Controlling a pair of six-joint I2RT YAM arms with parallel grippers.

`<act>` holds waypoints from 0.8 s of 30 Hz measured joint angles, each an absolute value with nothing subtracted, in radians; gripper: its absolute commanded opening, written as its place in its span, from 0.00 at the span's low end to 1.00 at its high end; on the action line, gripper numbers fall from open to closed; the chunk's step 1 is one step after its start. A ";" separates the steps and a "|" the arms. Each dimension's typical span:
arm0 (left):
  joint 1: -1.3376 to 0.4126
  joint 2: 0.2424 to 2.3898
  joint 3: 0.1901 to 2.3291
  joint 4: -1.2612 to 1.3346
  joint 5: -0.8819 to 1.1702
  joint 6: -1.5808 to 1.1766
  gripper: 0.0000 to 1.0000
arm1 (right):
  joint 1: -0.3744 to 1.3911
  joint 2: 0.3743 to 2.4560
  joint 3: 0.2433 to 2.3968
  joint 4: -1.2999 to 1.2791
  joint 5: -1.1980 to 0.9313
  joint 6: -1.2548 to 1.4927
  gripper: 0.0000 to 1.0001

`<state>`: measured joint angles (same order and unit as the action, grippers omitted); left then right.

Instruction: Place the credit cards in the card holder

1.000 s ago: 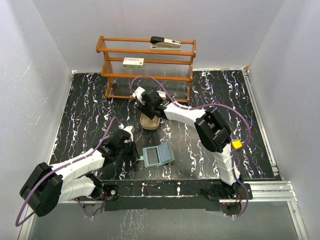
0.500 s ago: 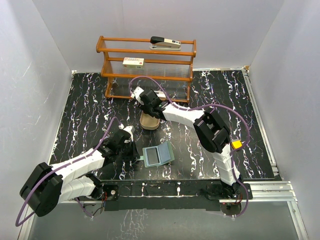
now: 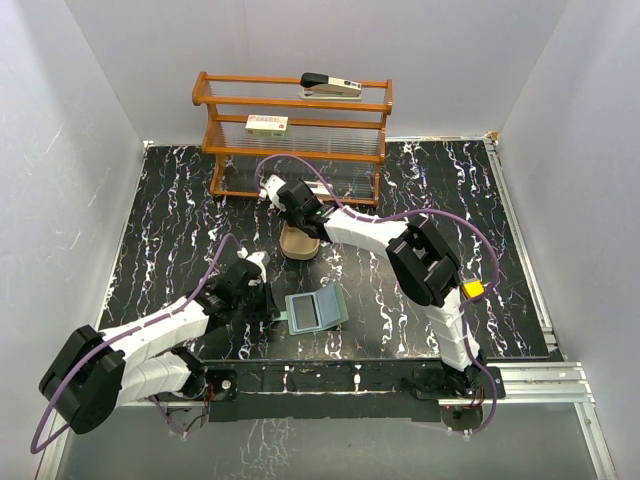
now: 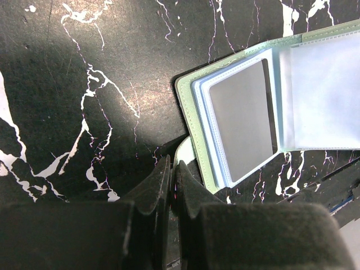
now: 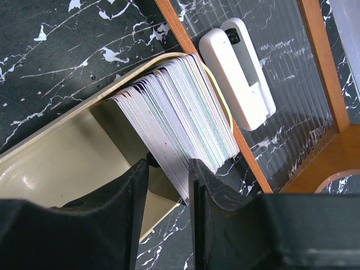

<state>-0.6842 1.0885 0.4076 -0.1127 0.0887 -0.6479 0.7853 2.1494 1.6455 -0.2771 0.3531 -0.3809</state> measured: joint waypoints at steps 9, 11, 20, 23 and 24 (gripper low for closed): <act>-0.684 1.089 0.408 -0.113 0.088 -0.649 0.00 | 0.789 2.148 1.645 -0.280 0.346 -0.384 0.24; -0.684 1.089 0.408 -0.113 0.088 -0.649 0.00 | 0.789 2.146 1.645 -0.281 0.345 -0.384 0.24; -0.684 1.085 0.408 -0.113 0.089 -0.652 0.00 | 0.789 2.127 1.645 -0.281 0.348 -0.387 0.17; -0.684 1.080 0.408 -0.113 0.088 -0.655 0.00 | 0.789 2.125 1.645 -0.284 0.342 -0.389 0.13; -0.684 1.079 0.408 -0.113 0.088 -0.655 0.00 | 0.789 2.124 1.645 -0.285 0.338 -0.388 0.11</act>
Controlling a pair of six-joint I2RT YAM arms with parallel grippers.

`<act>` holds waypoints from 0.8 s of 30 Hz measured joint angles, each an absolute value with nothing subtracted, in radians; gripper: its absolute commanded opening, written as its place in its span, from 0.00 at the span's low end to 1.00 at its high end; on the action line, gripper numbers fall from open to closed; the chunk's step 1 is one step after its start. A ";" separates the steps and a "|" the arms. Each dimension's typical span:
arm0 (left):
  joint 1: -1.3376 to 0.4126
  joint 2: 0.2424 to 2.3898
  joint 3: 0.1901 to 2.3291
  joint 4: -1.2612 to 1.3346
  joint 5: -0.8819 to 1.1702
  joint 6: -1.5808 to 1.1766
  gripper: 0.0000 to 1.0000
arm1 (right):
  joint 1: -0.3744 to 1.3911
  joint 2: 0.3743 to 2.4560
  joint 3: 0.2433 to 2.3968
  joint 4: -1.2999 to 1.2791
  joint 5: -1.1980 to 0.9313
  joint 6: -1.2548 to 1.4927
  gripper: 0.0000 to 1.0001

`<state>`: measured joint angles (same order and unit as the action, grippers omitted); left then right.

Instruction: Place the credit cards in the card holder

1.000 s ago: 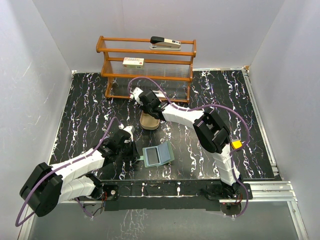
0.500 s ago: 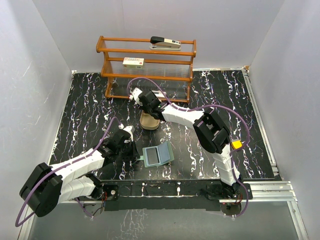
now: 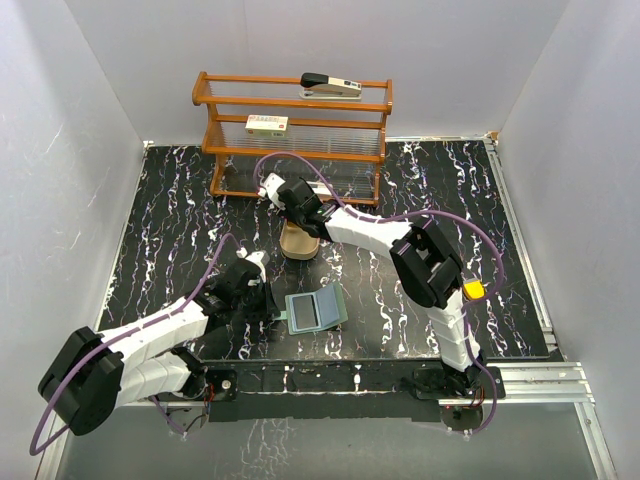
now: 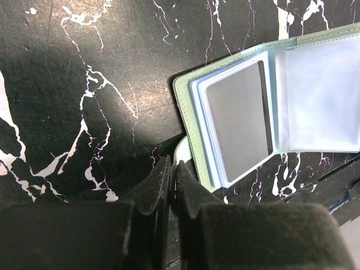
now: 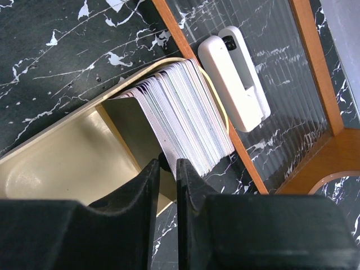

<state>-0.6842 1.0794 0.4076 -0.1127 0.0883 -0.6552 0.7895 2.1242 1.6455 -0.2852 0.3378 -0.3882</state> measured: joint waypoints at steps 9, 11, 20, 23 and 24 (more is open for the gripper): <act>-0.684 1.078 0.408 -0.115 0.084 -0.658 0.02 | 0.793 2.077 1.629 -0.323 0.266 -0.371 0.00; -0.684 1.078 0.408 -0.122 0.081 -0.658 0.06 | 0.794 2.056 1.621 -0.330 0.249 -0.364 0.00; -0.684 1.055 0.443 -0.181 0.063 -0.674 0.38 | 0.797 1.961 1.585 -0.366 0.181 -0.301 0.00; -0.684 1.042 0.468 -0.204 0.059 -0.681 0.43 | 0.797 1.909 1.545 -0.381 0.160 -0.234 0.00; -0.684 1.037 0.477 -0.213 0.057 -0.684 0.45 | 0.797 1.888 1.526 -0.391 0.155 -0.210 0.00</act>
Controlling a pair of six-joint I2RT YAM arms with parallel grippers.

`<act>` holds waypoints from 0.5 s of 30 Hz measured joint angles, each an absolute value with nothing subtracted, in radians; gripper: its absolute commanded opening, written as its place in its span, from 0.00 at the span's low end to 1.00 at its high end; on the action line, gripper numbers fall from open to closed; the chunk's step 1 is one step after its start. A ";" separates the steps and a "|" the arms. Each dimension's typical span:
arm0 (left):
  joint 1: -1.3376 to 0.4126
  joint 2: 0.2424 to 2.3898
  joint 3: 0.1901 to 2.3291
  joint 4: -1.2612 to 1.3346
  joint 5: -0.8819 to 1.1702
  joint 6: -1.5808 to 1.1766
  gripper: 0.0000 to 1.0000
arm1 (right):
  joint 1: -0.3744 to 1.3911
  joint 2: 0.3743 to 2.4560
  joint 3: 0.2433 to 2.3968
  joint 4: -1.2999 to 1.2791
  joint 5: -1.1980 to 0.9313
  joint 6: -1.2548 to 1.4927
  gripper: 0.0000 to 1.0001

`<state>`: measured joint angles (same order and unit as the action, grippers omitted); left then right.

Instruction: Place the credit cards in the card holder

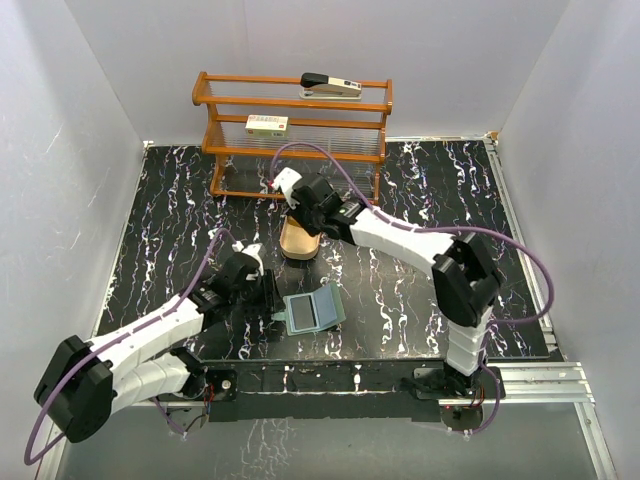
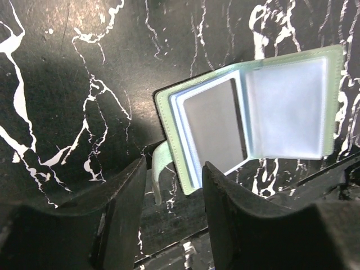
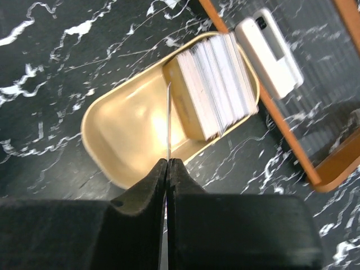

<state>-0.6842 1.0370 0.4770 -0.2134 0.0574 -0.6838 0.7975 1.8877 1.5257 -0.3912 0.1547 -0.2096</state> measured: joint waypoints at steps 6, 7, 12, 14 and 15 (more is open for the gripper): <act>-0.684 0.989 0.534 -0.253 0.057 -0.720 0.51 | 0.797 1.684 1.374 -0.409 0.078 -0.031 0.00; -0.684 0.978 0.545 -0.256 0.062 -0.728 0.52 | 0.797 1.642 1.352 -0.409 0.066 0.006 0.00; -0.684 0.920 0.610 -0.257 0.094 -0.765 0.54 | 0.797 1.446 1.240 -0.376 -0.006 0.197 0.00; -0.684 0.887 0.628 -0.231 0.115 -0.789 0.54 | 0.797 1.364 1.167 -0.333 -0.049 0.285 0.00; -0.684 0.870 0.633 -0.216 0.124 -0.802 0.55 | 0.797 1.321 1.129 -0.317 -0.072 0.329 0.00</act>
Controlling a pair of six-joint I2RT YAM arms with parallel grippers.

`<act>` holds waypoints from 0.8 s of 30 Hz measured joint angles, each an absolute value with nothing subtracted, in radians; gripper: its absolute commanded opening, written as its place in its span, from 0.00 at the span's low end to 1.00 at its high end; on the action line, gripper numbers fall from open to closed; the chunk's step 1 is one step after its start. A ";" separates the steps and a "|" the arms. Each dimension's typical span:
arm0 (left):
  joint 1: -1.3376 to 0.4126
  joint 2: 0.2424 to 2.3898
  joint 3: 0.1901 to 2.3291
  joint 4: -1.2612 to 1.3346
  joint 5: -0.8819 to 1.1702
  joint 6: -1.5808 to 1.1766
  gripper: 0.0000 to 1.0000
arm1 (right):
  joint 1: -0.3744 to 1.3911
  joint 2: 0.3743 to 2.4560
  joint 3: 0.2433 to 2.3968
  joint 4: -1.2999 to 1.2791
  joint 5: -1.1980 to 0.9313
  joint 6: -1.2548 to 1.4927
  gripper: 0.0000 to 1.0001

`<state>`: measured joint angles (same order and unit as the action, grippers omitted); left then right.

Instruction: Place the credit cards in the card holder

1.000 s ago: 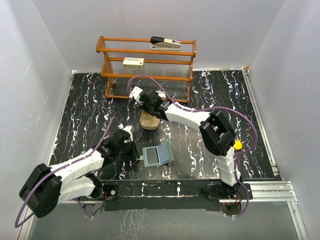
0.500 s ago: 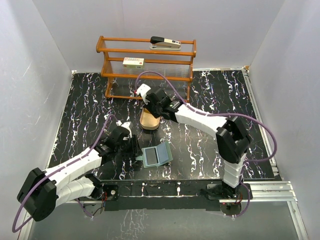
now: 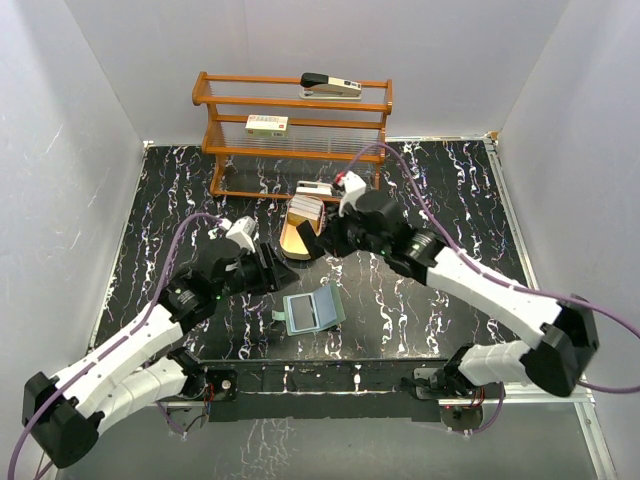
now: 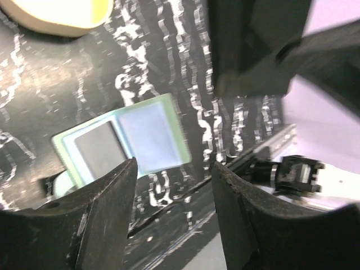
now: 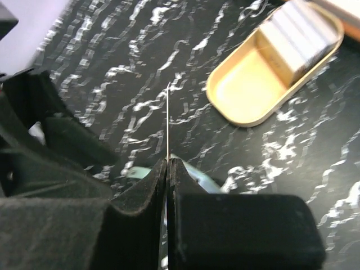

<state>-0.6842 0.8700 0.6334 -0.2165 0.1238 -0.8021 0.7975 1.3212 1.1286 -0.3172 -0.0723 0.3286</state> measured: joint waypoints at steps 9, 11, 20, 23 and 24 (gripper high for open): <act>-0.684 0.748 0.638 -0.092 0.169 -0.929 0.55 | 0.797 1.087 0.908 -0.156 -0.249 0.622 0.00; -0.684 0.738 0.637 -0.049 0.186 -0.961 0.51 | 0.797 1.056 0.876 -0.111 -0.287 0.673 0.00; -0.678 0.706 0.615 0.083 0.199 -1.056 0.00 | 0.795 1.000 0.811 -0.012 -0.363 0.789 0.00; -0.677 0.705 0.607 0.098 0.198 -1.070 0.00 | 0.791 0.995 0.800 -0.009 -0.362 0.794 0.03; -0.676 0.705 0.607 0.104 0.198 -1.073 0.00 | 0.789 0.995 0.796 -0.009 -0.362 0.796 0.06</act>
<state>-0.6762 0.7048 0.6067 0.1036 0.1978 -1.0725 0.7895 0.9955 0.7963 -0.0086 -0.3618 0.7959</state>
